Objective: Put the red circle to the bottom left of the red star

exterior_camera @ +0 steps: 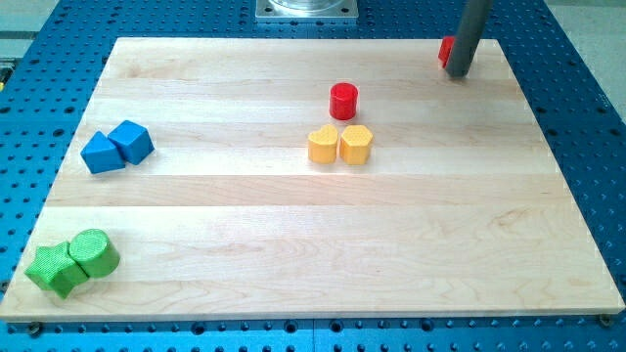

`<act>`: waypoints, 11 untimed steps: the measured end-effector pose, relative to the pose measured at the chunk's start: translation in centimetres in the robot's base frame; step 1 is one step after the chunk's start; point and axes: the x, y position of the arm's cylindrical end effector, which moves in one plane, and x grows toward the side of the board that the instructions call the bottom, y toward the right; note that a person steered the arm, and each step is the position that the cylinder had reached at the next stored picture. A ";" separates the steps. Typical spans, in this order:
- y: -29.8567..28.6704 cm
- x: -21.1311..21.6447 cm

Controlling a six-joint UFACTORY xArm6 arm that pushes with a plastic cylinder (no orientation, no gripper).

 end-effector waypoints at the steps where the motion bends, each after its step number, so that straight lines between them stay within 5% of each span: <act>1: -5.8 3.5; 3: -17.7 13.1; 4: -21.6 10.8; 6: -11.6 7.5; 7: -11.1 11.2; 8: -4.7 10.9; 9: -1.9 2.6; 10: 2.7 4.3; 11: 11.1 -3.3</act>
